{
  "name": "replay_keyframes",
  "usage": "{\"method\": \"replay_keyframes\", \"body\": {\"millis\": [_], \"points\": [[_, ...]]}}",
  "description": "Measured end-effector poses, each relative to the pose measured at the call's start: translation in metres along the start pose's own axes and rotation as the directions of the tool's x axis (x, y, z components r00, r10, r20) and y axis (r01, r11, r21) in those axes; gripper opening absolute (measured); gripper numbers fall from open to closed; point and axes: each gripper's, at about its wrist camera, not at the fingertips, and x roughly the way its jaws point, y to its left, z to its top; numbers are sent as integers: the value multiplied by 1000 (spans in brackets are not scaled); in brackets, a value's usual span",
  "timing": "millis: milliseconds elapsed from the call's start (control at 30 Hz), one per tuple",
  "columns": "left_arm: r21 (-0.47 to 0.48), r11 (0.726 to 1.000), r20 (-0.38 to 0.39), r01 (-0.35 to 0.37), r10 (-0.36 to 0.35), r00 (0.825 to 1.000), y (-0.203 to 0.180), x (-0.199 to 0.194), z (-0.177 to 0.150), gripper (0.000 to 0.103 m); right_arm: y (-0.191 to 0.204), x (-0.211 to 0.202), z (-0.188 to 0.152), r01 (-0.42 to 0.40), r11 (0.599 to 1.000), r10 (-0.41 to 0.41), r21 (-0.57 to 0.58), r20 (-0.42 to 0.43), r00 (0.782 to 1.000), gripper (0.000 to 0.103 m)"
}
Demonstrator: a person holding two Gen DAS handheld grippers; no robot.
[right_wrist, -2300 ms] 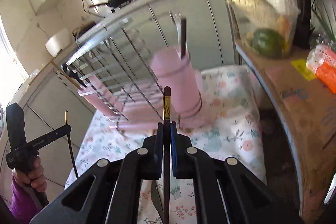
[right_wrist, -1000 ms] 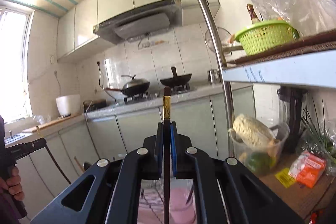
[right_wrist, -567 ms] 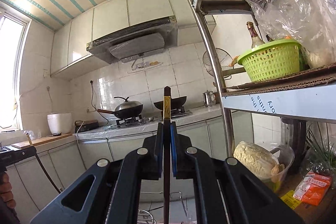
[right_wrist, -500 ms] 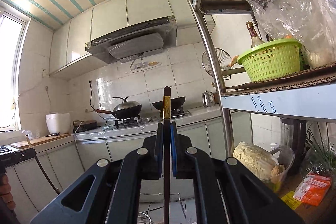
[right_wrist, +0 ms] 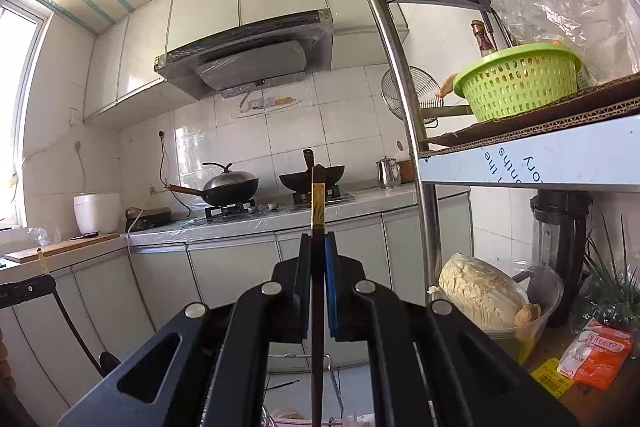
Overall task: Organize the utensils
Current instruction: 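Lower the chopsticks into the pink cup and open both tools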
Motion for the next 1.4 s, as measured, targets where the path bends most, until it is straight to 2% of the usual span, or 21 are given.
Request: {"method": "replay_keyframes", "body": {"millis": [467,833,1100,1200,1300,1367,1400], "points": [[14,1000,-45,7,-7,999,-8,11,-12,5,-9,6,-11,12,1000,-12,2,-30,999,6],[45,999,-151,2,5,989,-14,30,-38,5,-15,11,-57,16,1000,-18,-12,-187,982,6],[43,999,-236,-5,16,972,-11,45,-59,5,-19,8,-80,20,1000,-19,2,-260,965,6],[40,999,-240,1,9,971,-10,45,-62,5,-17,8,-84,12,1000,-12,-3,-289,957,7],[28,1000,-268,5,2,963,-10,44,-61,8,-16,10,-87,4,1000,-7,-12,-325,946,11],[19,1000,-269,-8,12,963,-9,41,-59,20,-17,8,-86,-3,1000,5,5,-331,944,24],[14,1000,-259,-12,15,966,-9,37,-57,24,-18,7,-85,-5,1000,10,15,-331,944,24]]}}
